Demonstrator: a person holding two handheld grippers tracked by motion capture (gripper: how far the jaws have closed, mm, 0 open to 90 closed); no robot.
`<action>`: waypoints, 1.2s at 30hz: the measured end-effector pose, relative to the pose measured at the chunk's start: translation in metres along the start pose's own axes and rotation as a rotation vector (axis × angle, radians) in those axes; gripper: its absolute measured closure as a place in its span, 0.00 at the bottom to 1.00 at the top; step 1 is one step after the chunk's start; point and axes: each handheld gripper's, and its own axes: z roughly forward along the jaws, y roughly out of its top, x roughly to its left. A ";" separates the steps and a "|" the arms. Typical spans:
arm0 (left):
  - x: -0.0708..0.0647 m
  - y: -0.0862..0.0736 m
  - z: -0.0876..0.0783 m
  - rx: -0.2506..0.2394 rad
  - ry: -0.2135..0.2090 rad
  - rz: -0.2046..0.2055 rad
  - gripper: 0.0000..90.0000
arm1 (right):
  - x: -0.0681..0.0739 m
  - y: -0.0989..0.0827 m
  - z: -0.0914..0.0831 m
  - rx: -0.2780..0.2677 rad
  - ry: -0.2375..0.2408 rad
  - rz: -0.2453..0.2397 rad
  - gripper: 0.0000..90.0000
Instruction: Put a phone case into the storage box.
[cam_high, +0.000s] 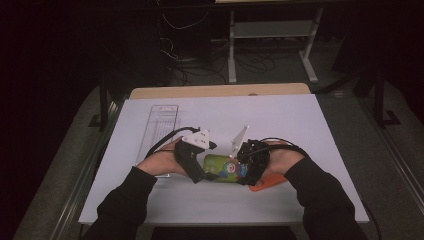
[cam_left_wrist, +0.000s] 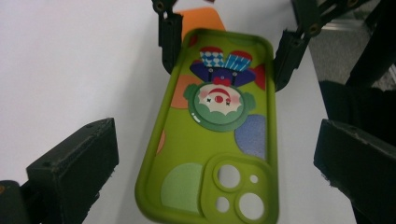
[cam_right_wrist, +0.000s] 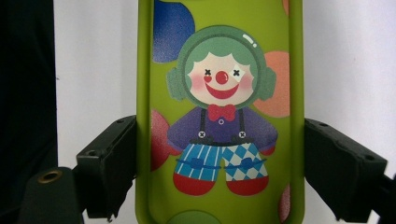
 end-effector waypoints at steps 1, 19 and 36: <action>-0.001 -0.001 0.001 0.009 -0.001 0.003 0.00 | 0.001 0.000 -0.001 -0.004 0.005 0.000 0.17; -0.005 -0.010 0.021 0.069 -0.044 0.004 0.00 | 0.004 0.003 -0.004 -0.036 0.017 -0.026 0.17; -0.004 -0.011 0.019 0.052 -0.068 0.013 0.15 | 0.006 0.006 -0.004 -0.024 0.020 -0.042 0.17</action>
